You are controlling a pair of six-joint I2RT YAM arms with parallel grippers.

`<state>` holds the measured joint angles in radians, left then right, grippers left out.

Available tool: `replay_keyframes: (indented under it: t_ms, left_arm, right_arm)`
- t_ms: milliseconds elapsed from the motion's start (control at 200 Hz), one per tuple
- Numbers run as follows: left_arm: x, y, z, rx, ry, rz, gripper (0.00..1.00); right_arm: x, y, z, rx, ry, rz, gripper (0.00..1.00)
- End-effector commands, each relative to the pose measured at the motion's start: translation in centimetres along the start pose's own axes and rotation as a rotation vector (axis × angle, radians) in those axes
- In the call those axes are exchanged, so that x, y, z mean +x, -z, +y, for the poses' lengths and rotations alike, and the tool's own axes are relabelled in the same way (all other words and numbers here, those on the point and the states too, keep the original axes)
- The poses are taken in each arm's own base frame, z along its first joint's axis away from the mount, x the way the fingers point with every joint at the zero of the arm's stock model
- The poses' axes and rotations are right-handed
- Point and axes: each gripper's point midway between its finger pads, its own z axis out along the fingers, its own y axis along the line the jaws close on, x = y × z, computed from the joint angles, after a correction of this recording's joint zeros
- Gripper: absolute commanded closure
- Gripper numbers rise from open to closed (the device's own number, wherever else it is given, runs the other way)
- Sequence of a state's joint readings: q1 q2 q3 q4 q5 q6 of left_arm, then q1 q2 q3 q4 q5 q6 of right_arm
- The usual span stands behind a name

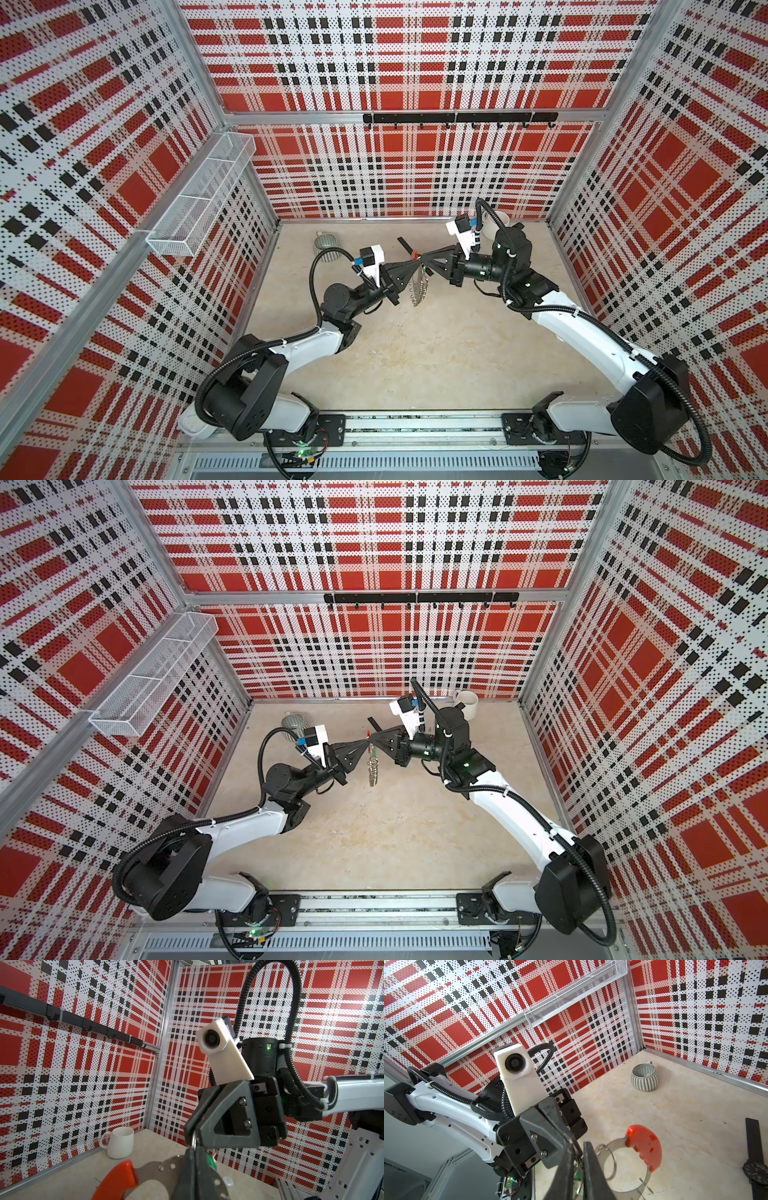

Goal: Attach keys to a key ring
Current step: Insert the key into the keyring.

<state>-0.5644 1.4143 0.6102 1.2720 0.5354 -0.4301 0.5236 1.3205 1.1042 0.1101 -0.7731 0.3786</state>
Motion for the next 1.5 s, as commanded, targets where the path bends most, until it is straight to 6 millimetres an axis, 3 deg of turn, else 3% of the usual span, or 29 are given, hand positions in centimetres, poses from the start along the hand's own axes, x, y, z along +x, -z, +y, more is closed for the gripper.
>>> replay_keyframes:
  t_ms: [0, 175, 361, 526, 797, 997, 1062, 1173, 1343, 1498]
  left_arm:
    - [-2.2, -0.3, -1.3, 0.047, -0.055, -0.072, 1.00]
    - [-2.5, -0.3, -1.4, 0.052, -0.057, -0.077, 1.00]
    - [-2.6, -0.2, -1.4, 0.052, -0.058, -0.079, 1.00]
    - [-2.6, -0.2, -1.4, 0.050, -0.059, -0.080, 1.00]
    - [-2.2, -0.1, -1.0, 0.040, -0.054, -0.074, 1.00]
    - [-1.5, -0.2, -0.8, 0.042, -0.055, -0.054, 1.00]
    - [-1.1, 0.0, -0.6, 0.040, -0.078, -0.032, 0.83]
    - [0.2, 0.8, 0.5, 0.006, -0.187, 0.052, 0.72]
    - [4.3, 1.6, 2.3, -0.036, -0.439, 0.343, 0.64]
    - [5.2, 1.4, 4.2, -0.037, -0.493, 0.510, 0.64]
  right_arm:
    - [-0.5, 0.0, 0.7, -0.012, 0.029, -0.010, 0.81]
    - [-0.2, 0.1, 0.5, 0.002, 0.030, -0.010, 0.76]
    - [-0.2, 0.1, 0.6, -0.004, 0.027, -0.009, 0.77]
    - [-0.2, 0.1, 0.7, -0.010, 0.027, -0.009, 0.80]
    - [-0.1, 0.2, 0.8, -0.014, 0.030, -0.007, 0.99]
    - [-0.2, 0.2, 0.6, 0.006, 0.057, 0.007, 1.00]
    - [-0.2, 0.2, 0.1, 0.041, 0.082, 0.028, 1.00]
    - [0.2, 0.4, -1.8, 0.154, 0.171, 0.089, 1.00]
    - [0.6, 1.2, -4.8, 0.353, 0.362, 0.159, 1.00]
    - [1.8, 0.8, -5.3, 0.364, 0.478, 0.211, 1.00]
